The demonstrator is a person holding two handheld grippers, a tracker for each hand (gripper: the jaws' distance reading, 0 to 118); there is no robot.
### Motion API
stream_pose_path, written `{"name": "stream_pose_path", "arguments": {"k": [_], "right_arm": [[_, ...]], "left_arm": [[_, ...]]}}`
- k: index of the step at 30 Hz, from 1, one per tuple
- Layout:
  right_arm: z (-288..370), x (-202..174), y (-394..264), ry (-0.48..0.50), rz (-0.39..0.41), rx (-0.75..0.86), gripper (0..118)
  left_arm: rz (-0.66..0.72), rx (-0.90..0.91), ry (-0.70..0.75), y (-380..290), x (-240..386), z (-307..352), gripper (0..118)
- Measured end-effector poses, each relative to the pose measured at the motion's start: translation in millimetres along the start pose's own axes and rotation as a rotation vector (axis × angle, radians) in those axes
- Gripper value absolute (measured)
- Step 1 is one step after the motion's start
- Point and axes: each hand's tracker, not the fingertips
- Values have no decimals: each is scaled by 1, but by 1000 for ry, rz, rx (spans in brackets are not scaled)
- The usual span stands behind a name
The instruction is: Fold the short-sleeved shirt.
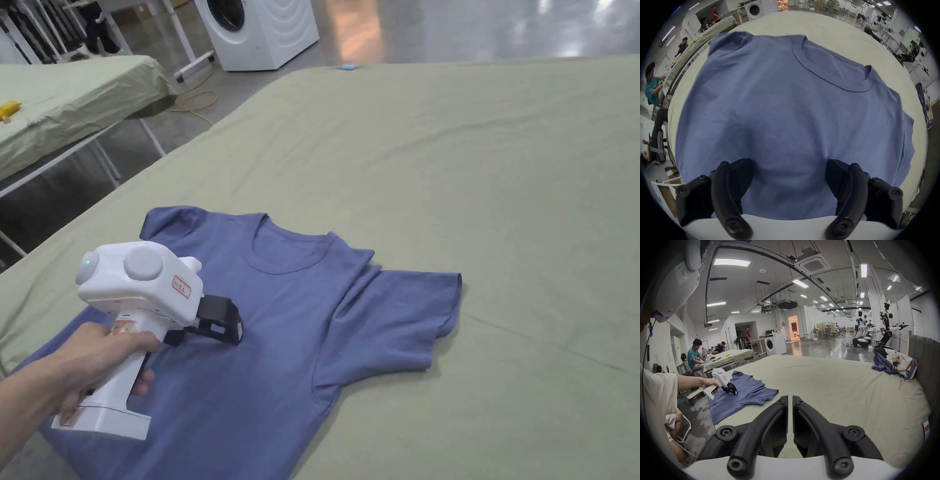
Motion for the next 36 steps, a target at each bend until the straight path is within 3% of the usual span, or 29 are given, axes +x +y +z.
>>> {"name": "stream_pose_path", "arguments": {"k": [3,5,6,8,9,11,14,18,21,27,30,33,36], "right_arm": [[6,5,-4,-1,-11,-6,6],[3,-1,-1,0,-11,-10,6],[5,-1,0,0,-8,-13,6],[5,-6,6,-4,4,-15,6],[7,-8,8,-5,10,-10,6],[12,-8,11,-8,14,-2,6],[19,-9,17,-22,27,-1,6],[36,-18,30,-53,51,12,6],[52,-26,40,-63,71,28,6],[83,-38,54,-82,63,62,6],[109,-34,57,-77,10,115,6],[141,-24,60,-94,-50,164,6],[184,-16,57,-129,-73,227,6]], "left_arm": [[45,-13,12,-2,7,8,99],[17,-23,6,0,11,12,84],[-27,-8,-2,-1,16,17,63],[-97,18,44,-3,25,28,7],[-112,40,103,-6,27,31,3],[-33,9,36,-15,24,39,2],[-12,84,12,-33,23,45,1],[119,237,-130,-60,3,78,1],[125,330,-204,-57,-30,101,1],[-21,472,-382,-95,-17,203,1],[-85,550,-506,-105,9,258,1],[-163,630,-630,-109,57,313,1],[-336,666,-718,-110,127,366,1]]}}
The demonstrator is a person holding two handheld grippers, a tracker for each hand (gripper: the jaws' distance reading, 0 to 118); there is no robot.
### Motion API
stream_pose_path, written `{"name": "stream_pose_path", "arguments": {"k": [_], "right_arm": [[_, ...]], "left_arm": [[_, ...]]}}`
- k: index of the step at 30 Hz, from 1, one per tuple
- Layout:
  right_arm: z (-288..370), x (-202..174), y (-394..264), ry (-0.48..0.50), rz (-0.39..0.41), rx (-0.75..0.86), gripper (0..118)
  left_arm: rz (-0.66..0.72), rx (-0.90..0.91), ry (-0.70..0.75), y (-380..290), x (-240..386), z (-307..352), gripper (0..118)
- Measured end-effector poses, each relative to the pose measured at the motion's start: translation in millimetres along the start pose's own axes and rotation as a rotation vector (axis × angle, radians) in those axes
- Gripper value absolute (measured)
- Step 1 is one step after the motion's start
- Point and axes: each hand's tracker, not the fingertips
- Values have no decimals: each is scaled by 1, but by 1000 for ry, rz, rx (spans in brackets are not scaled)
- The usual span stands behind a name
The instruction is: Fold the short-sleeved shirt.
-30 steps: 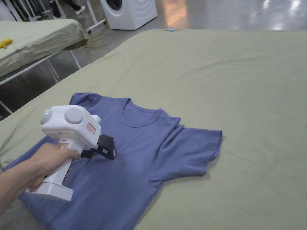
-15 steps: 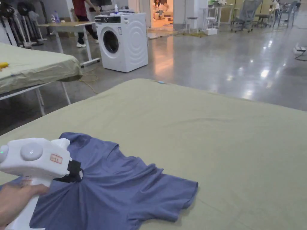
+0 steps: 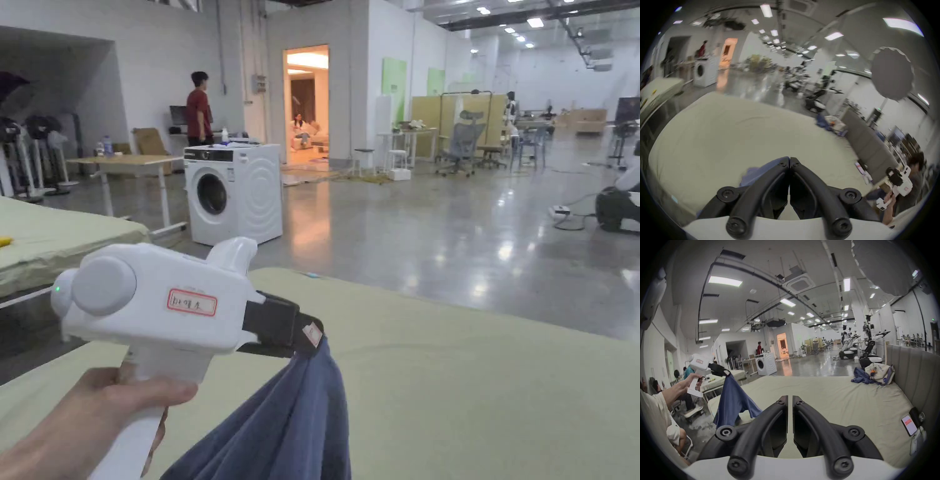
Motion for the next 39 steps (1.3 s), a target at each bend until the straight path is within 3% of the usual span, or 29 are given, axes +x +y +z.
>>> {"name": "stream_pose_path", "arguments": {"k": [3,8,16,20,24,27,31,32,33,34,35,37,39], "right_arm": [[41,13,8,-58,32,33,6],[101,40,17,-163,94,69,6],[158,109,10,-270,63,83,6],[172,142,-5,-305,8,74,6],[178,166,-22,-337,-37,33,6],[183,178,-32,-334,-68,22,6],[183,184,-38,-344,-74,-5,6],[182,184,-37,-345,-76,-12,6],[182,185,-36,-337,-78,-17,6],[182,185,-35,-328,-79,-17,6],[182,183,-32,-316,-77,-13,6],[185,179,-27,-288,-60,-4,6],[187,171,-20,-273,-35,4,6]], "left_arm": [[-124,-47,-185,32,81,-23,1],[-336,-91,-358,41,218,-69,1],[-385,-319,-479,-22,334,-215,1],[-399,-485,-504,-94,378,-307,1],[-405,-633,-410,-178,408,-385,1],[-458,-665,-322,-226,415,-416,1],[-424,-662,-254,-253,413,-425,3],[-417,-649,-226,-253,412,-423,10],[-356,-620,-216,-251,408,-418,41],[-289,-573,-235,-247,401,-407,65],[-220,-515,-230,-240,392,-394,75],[-139,-291,-221,-230,376,-344,75],[-169,-96,-171,-215,362,-286,77]]}}
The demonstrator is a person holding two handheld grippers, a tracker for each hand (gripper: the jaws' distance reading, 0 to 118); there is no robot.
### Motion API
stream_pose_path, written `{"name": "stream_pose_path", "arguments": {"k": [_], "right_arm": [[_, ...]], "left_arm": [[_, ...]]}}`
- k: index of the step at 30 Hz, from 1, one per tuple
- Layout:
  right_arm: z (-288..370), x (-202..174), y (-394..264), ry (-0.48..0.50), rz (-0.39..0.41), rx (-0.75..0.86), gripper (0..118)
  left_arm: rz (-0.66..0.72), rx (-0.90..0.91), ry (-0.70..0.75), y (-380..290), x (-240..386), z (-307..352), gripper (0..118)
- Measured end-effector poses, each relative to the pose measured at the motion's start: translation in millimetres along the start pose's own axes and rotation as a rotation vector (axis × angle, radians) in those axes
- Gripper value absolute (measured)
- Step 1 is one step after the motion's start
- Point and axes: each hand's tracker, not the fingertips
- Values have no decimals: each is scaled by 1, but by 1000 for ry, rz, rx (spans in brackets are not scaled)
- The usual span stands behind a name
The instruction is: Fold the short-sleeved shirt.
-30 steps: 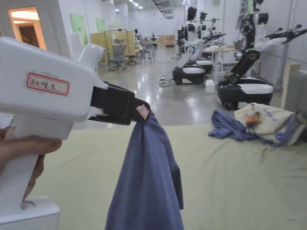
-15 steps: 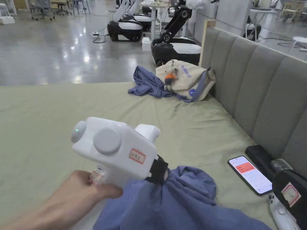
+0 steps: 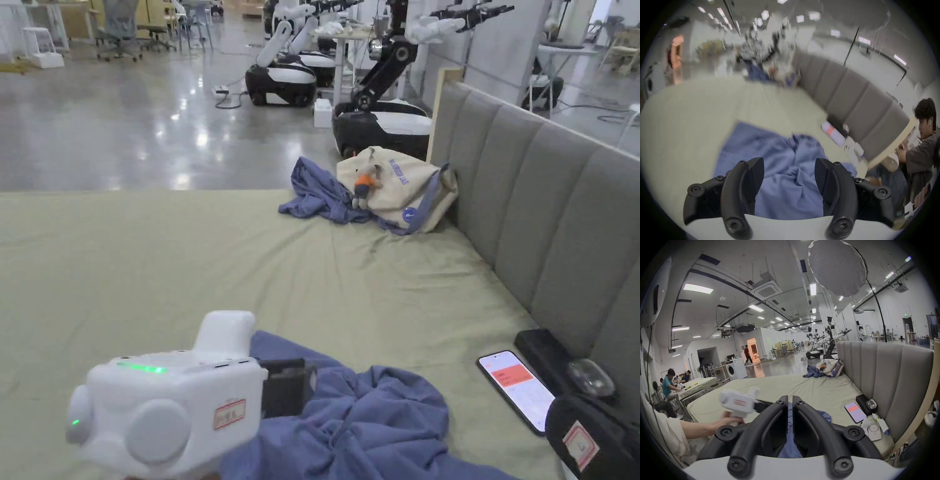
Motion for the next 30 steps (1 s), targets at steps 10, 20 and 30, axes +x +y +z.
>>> {"name": "stream_pose_path", "arguments": {"k": [10,20,30], "right_arm": [[33,-42,15,60,44,86,6],[47,-52,9,15,15,112,6],[17,-19,-3,-25,5,73,6]], "left_arm": [[-171,605,442,-73,34,275,78],[-188,446,393,-98,38,309,1],[-209,-187,32,39,-61,27,1]]}}
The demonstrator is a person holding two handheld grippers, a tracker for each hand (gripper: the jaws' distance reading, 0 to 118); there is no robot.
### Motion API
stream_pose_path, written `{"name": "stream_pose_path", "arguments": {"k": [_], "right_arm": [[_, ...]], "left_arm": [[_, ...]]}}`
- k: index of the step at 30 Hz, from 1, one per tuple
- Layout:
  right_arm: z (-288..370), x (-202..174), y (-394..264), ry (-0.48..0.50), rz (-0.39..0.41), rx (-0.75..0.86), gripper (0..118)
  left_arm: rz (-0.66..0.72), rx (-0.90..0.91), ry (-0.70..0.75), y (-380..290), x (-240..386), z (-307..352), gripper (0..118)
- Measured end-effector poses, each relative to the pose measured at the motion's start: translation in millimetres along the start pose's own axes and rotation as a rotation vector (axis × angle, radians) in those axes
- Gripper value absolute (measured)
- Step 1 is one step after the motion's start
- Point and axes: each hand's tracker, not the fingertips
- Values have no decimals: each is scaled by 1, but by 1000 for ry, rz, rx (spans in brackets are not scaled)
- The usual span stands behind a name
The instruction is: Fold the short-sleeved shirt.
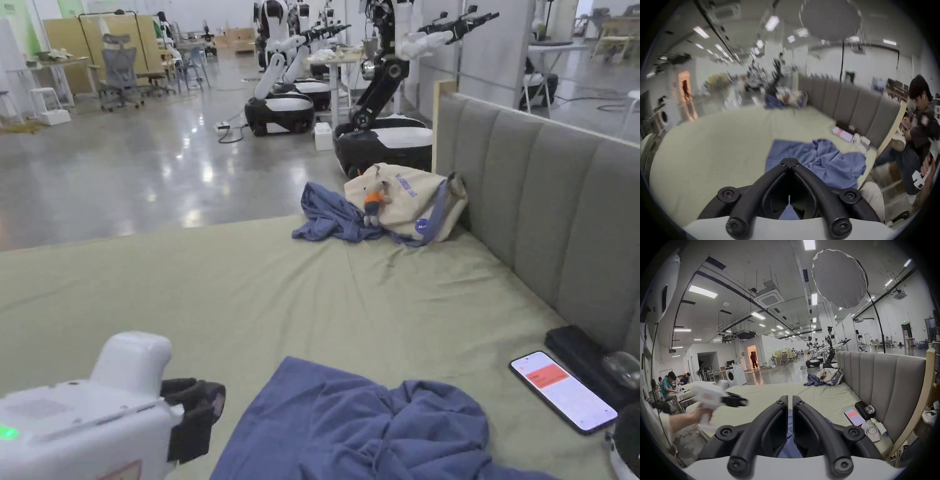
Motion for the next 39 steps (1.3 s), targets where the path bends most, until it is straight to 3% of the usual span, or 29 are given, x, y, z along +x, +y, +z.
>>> {"name": "stream_pose_path", "arguments": {"k": [3,6,7,8,9,10,11,13,15,18,19,20,21,22,25,26,31,35,39], "right_arm": [[-17,16,-11,-21,-17,-22,6],[-33,34,-21,-28,-44,-60,6],[-38,38,-23,-30,-50,-74,6],[-42,44,-27,-33,-57,-88,6],[-45,50,-30,-34,-61,-101,6],[-47,55,-34,-37,-61,-106,6],[-50,59,-39,-56,-68,-123,6],[-55,69,-46,-72,-89,-152,6],[-59,78,-52,-92,-112,-172,6],[-62,87,-58,-112,-130,-177,6],[-62,88,-59,-116,-131,-180,6],[-63,90,-60,-125,-133,-187,6],[-65,91,-61,-133,-133,-195,6],[-66,92,-61,-134,-134,-198,6],[-67,92,-63,-127,-136,-205,6],[-70,91,-64,-122,-131,-212,6],[-97,93,-59,-103,-108,-317,6],[-168,116,-59,-41,-32,-474,6],[-260,141,-73,-17,-67,-658,6]], "left_arm": [[94,-292,-94,42,-27,-117,1],[74,-404,50,64,-35,-201,1],[93,-422,73,71,-39,-222,6],[136,-385,73,76,-45,-240,28],[196,-342,75,80,-48,-256,77],[219,-352,50,81,-54,-263,94],[218,-349,68,87,-54,-276,95],[197,-334,80,89,-50,-298,95],[130,-439,139,89,-43,-312,95],[28,-526,73,80,-36,-328,94],[-22,-525,128,78,-29,-329,93],[-18,-488,147,77,-22,-322,84],[-8,-486,136,81,-16,-316,51],[-28,-474,105,83,-18,-313,6],[-164,-474,137,80,2,-297,5],[-138,-518,74,79,-2,-298,5],[-18,-372,9,71,-9,-245,5],[85,-234,-31,59,-28,-164,5],[89,-224,-25,46,-40,-108,5]]}}
